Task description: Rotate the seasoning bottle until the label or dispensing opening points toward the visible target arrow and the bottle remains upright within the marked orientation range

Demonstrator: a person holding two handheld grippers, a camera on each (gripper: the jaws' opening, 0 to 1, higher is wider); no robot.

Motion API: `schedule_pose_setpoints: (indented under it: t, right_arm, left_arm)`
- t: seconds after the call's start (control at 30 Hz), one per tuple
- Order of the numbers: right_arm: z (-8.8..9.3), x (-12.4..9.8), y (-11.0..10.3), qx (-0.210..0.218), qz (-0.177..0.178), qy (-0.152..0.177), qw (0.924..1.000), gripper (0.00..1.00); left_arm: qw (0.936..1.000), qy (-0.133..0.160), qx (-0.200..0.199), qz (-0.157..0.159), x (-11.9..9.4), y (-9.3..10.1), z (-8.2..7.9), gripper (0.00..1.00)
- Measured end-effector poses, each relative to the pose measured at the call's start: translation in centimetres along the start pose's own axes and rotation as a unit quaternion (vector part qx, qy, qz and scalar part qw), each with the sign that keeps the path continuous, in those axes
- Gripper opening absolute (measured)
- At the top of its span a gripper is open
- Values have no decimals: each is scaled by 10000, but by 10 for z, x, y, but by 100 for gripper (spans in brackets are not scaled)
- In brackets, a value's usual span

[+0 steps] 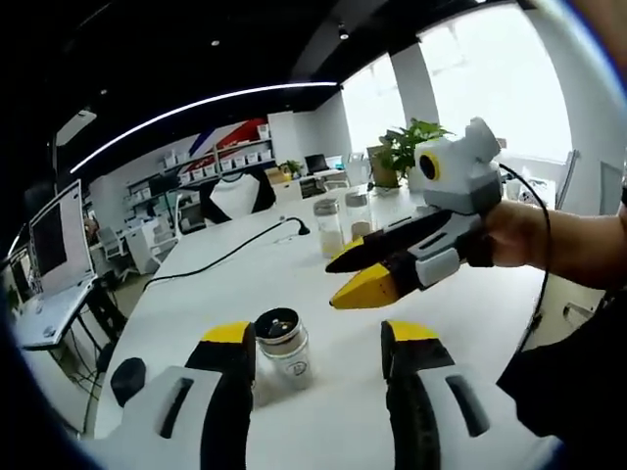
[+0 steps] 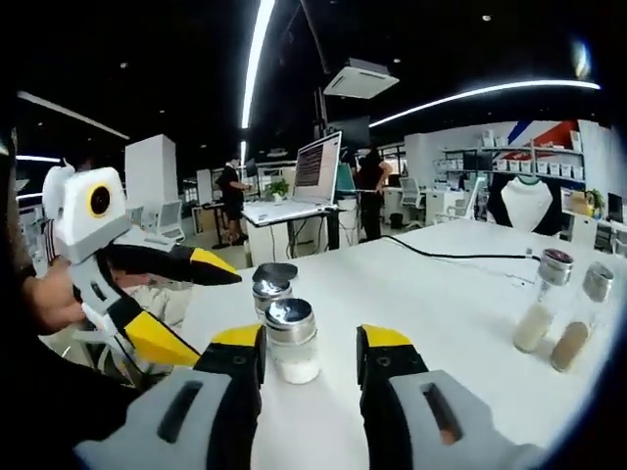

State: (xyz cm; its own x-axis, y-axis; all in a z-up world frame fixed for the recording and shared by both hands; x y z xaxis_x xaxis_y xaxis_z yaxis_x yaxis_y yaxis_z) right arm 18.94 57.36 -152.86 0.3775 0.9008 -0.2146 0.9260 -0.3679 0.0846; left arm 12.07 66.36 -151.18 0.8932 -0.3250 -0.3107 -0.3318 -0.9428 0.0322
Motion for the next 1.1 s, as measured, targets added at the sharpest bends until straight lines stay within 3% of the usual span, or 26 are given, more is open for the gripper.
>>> schedule_pose_setpoints:
  t: [0.2, 0.27, 0.53, 0.7, 1.1]
  right_arm:
    - [20, -29, 20, 250, 622, -57, 9977, 32]
    - [24, -35, 23, 221, 743, -96, 9969, 32]
    - [33, -49, 50, 494, 1481, -63, 9877, 36]
    - [40, -51, 70, 439, 1859, -239, 9813, 44]
    - [27, -34, 130, 250, 2423, -382, 9691, 44]
  left_arm:
    - [9999, 37, 105, 72, 5, 10, -8, 54]
    - [9993, -6, 375, -39, 6, 9, -9, 54]
    - [9998, 17, 171, 38, 10, 8, -11, 54]
    - [10000, -17, 90, 6, 12, 2, -10, 54]
    - [9998, -48, -162, -87, 9, -16, -6, 54]
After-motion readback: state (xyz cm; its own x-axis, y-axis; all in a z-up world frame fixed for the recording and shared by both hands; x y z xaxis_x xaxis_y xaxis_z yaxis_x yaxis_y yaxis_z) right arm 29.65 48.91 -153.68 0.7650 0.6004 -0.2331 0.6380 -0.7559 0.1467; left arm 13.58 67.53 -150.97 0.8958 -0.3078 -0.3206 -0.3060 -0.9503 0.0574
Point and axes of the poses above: the point that each gripper's makers call its tool centre point, and the gripper's own axes: x roughly forward along the fingers, y roughly to its right, z roughly out of its underside, the point moved 4 cm from there along -x, roughly backward along the fingers, and after that the axes turned 12 degrees about -x, right-handed, at the moved point
